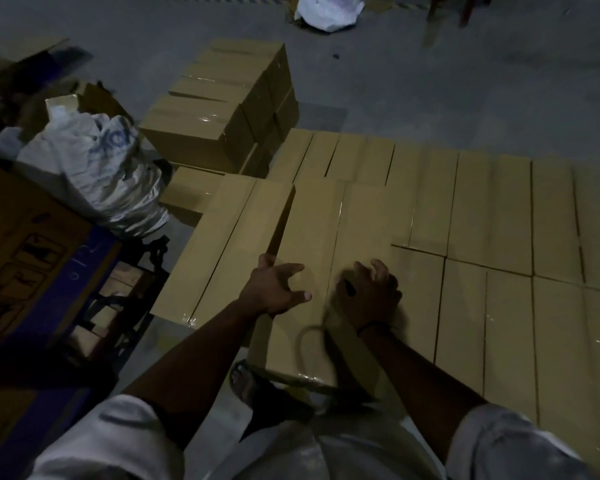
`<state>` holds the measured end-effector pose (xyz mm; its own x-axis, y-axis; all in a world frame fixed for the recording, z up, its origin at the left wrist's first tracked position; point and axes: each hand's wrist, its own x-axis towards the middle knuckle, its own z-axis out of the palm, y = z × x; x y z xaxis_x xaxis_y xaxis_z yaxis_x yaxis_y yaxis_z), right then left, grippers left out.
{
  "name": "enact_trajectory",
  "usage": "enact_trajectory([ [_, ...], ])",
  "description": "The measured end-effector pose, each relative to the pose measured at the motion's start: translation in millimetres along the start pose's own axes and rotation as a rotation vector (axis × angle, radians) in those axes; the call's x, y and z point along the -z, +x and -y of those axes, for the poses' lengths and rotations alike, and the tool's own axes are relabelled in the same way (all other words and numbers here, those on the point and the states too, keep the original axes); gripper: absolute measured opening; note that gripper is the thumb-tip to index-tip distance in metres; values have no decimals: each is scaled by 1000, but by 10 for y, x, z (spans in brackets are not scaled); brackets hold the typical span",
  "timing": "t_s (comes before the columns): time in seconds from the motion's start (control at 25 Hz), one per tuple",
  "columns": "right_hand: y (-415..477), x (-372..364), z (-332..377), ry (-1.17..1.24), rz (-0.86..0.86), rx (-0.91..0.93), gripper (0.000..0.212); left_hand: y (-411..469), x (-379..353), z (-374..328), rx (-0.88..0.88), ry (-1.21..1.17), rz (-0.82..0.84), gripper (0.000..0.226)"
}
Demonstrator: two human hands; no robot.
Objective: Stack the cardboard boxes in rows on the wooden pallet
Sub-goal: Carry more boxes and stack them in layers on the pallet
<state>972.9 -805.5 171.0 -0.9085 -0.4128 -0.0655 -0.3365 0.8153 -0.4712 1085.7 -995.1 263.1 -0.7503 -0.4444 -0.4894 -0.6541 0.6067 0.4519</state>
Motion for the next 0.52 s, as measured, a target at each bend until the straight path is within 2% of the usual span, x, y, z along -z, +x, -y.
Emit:
enact_trajectory([
  [0.24,233,-248,163,5,16,-37,45,511,-9,376,110,8,49,95],
  [0.36,298,-388,212,31,18,-111,45,788,-4,505,25,91,127,87],
  [0.52,366,-615,329,15,33,-173,49,1295,-41,894,10,193,190,80],
])
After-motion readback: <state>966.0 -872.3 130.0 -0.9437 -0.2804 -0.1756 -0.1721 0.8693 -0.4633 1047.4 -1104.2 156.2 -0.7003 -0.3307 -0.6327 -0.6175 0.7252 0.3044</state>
